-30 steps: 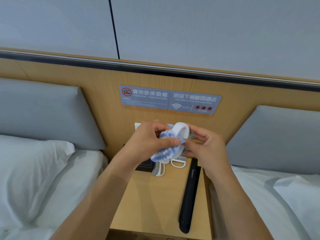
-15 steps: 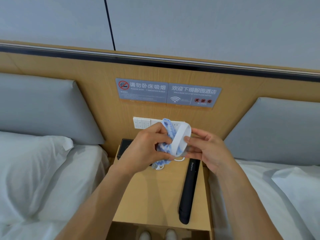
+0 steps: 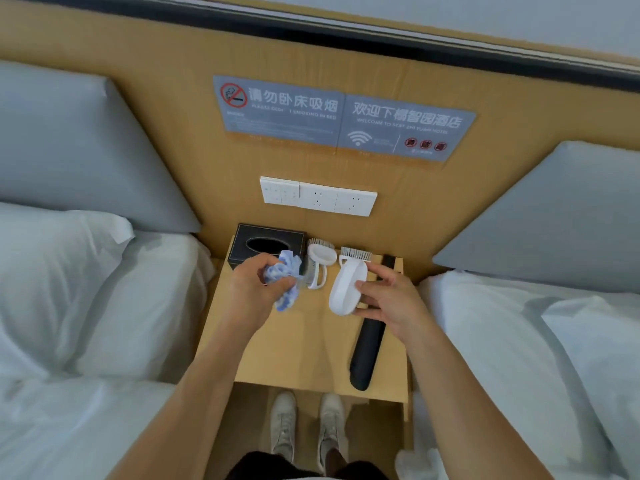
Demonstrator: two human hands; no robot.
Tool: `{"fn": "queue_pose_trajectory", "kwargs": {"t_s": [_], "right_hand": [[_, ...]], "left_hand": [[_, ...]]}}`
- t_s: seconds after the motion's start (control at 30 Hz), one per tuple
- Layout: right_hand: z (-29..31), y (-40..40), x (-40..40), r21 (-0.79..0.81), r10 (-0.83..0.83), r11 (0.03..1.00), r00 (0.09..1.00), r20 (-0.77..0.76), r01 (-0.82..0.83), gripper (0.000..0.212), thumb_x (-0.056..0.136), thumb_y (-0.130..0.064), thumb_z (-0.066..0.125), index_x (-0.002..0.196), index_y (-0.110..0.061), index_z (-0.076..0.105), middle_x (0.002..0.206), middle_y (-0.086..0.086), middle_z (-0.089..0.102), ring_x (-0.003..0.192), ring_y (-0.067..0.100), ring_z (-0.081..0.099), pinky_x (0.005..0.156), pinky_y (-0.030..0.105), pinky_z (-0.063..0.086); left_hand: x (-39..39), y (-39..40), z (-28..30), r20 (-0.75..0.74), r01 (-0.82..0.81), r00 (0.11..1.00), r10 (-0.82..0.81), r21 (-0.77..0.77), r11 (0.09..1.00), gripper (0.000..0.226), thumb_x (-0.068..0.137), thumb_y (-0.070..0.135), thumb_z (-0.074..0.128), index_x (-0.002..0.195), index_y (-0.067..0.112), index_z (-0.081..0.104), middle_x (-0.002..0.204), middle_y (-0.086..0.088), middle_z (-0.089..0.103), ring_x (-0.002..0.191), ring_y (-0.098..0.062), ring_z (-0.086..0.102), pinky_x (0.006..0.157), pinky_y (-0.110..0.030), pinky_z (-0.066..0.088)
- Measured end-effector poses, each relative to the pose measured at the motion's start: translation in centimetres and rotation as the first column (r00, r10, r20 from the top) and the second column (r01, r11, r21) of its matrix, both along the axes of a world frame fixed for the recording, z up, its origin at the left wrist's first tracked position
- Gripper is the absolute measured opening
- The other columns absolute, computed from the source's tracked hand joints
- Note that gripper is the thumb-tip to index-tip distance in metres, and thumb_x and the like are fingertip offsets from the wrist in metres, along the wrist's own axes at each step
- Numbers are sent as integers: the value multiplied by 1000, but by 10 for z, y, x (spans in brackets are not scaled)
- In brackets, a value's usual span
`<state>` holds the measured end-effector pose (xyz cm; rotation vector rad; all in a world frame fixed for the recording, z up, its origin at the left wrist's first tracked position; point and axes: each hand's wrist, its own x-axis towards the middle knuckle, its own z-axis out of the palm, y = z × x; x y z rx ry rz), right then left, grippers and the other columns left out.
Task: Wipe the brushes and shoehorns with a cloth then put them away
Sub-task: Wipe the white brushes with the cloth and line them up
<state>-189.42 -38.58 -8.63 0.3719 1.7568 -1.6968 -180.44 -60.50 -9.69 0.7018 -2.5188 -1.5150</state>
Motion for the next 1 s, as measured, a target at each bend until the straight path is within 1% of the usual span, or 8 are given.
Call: {"fn": "queue_pose_trajectory", "kwargs": {"t_s": [0.13, 0.23, 0.33, 0.47, 0.53, 0.67, 0.8, 1.0], "right_hand": [[-61, -24, 1, 114, -16, 994, 986, 164, -3, 35, 86, -4, 74, 116, -12, 58, 114, 15, 68, 102, 27, 69, 73, 45, 61], [-110, -49, 6, 183, 24, 981, 969, 247, -71, 22, 86, -9, 76, 101, -9, 60, 111, 13, 69, 96, 22, 68, 72, 37, 58], [-157, -78, 8, 191, 42, 976, 957, 288, -100, 15, 87, -6, 75, 89, -9, 61, 101, 13, 69, 82, 19, 67, 59, 30, 55], [-213, -116, 3, 247, 71, 959, 960, 270, -141, 19, 87, -4, 74, 76, -13, 61, 94, 16, 69, 85, 29, 68, 82, 43, 59], [-236, -132, -4, 304, 101, 937, 965, 242, -174, 24, 86, -5, 76, 69, -15, 61, 88, 15, 70, 80, 30, 68, 84, 44, 60], [-268, -154, -19, 364, 101, 916, 974, 202, -170, 23, 83, -7, 78, 72, -19, 63, 91, 12, 71, 63, 22, 67, 50, 28, 54], [-285, -165, -28, 441, 120, 882, 984, 134, -168, 9, 83, -13, 79, 89, -17, 74, 101, 11, 76, 91, 31, 73, 87, 44, 59], [-289, -173, -33, 468, 106, 872, 989, 104, -142, 13, 83, -16, 79, 94, -11, 75, 104, 15, 75, 93, 34, 73, 86, 47, 59]], "left_hand": [[21, -8, -35, 30, -121, 992, 120, 23, 992, 20, 82, 19, 77, 77, 29, 60, 71, 7, 66, 67, -7, 63, 59, -29, 54], [33, -17, -57, 21, -190, 982, 189, 75, 979, 19, 83, 17, 76, 78, 29, 61, 74, 12, 68, 68, -4, 64, 56, -13, 51], [41, -28, -79, 45, -265, 964, 262, 87, 960, 13, 84, 21, 75, 80, 27, 64, 74, 13, 68, 68, -5, 65, 57, -10, 49], [40, -43, -109, 57, -322, 946, 318, 80, 943, 16, 81, 19, 77, 80, 29, 64, 76, 11, 69, 70, -6, 65, 60, -12, 51], [35, -49, -124, 71, -336, 941, 331, 80, 939, 20, 81, 17, 77, 81, 31, 64, 77, 9, 69, 72, -7, 66, 63, -16, 53], [20, -53, -156, 118, -350, 933, 339, 87, 933, 17, 81, 16, 78, 92, 19, 66, 90, 3, 70, 78, -7, 66, 65, -17, 55], [10, -52, -174, 117, -336, 938, 327, 73, 939, 18, 80, 12, 78, 93, 13, 66, 92, -2, 69, 81, -15, 66, 69, -27, 57], [5, -50, -182, 149, -339, 934, 325, 83, 937, 22, 81, 13, 78, 99, 9, 66, 99, -3, 68, 86, -16, 66, 75, -36, 58]]}}
